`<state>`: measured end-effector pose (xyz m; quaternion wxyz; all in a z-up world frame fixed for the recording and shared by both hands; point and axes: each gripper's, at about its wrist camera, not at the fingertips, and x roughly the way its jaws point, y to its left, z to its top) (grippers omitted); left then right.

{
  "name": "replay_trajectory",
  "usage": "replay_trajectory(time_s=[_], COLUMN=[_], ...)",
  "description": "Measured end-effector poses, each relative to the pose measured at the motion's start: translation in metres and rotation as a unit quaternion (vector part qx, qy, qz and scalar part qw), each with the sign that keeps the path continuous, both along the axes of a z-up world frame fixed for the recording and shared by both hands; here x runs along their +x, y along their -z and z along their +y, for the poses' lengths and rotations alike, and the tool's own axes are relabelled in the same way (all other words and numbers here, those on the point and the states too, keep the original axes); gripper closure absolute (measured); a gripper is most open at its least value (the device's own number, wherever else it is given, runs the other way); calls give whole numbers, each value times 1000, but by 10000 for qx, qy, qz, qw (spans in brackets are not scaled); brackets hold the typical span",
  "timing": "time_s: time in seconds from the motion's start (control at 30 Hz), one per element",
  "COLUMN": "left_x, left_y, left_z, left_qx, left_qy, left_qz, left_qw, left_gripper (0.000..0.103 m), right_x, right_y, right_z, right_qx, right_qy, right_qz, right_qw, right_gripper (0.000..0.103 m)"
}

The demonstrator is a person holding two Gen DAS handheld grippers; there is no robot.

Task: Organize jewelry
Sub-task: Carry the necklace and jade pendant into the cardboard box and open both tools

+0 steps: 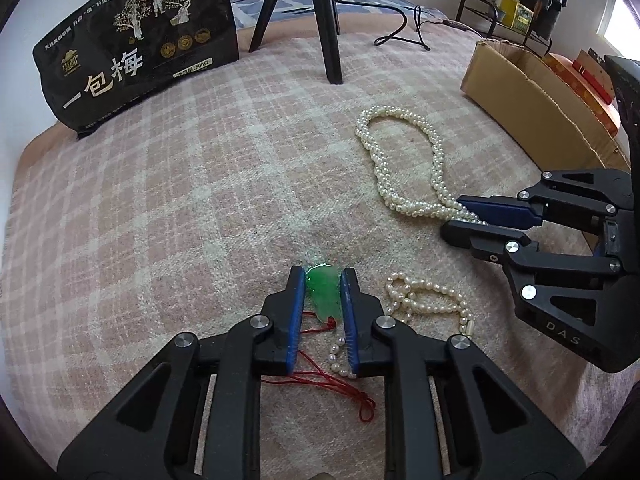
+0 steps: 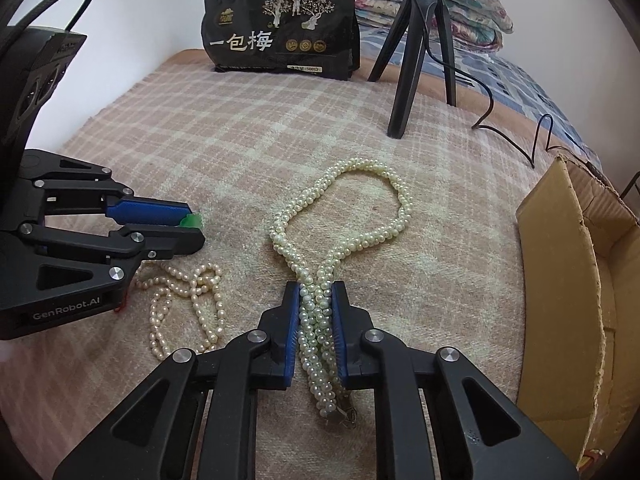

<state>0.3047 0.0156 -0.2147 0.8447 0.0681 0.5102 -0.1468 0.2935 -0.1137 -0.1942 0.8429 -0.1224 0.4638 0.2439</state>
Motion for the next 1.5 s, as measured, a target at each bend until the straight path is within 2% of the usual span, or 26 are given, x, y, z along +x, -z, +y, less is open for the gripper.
replay_trajectory(time_s=[0.27,0.53,1.1,1.5], left_x=[-2,-5,-41,-66], left_y=[-2,-35,-113,-162], left_z=[10,34,27,-3], left_qx=[-328,-757,-945,-1114], left_qy=[-111,-474,-373,-172], left_qz=[-87,-319,-947,-1254], left_qw=[9994,9955,9903,9857], left_gripper=[87,87,88,88], right_x=[-2,-6,-28,-57], right_y=[-3,-24,-103,-156], right_z=[-1,-11,-33,-84], right_qx=[42,275,543,718], right_qy=[26,69,177,505], right_qz=[-15,-144,-741,-1145], right_qw=[10000,9995,9956,9895], right_gripper=[90,90,91,92])
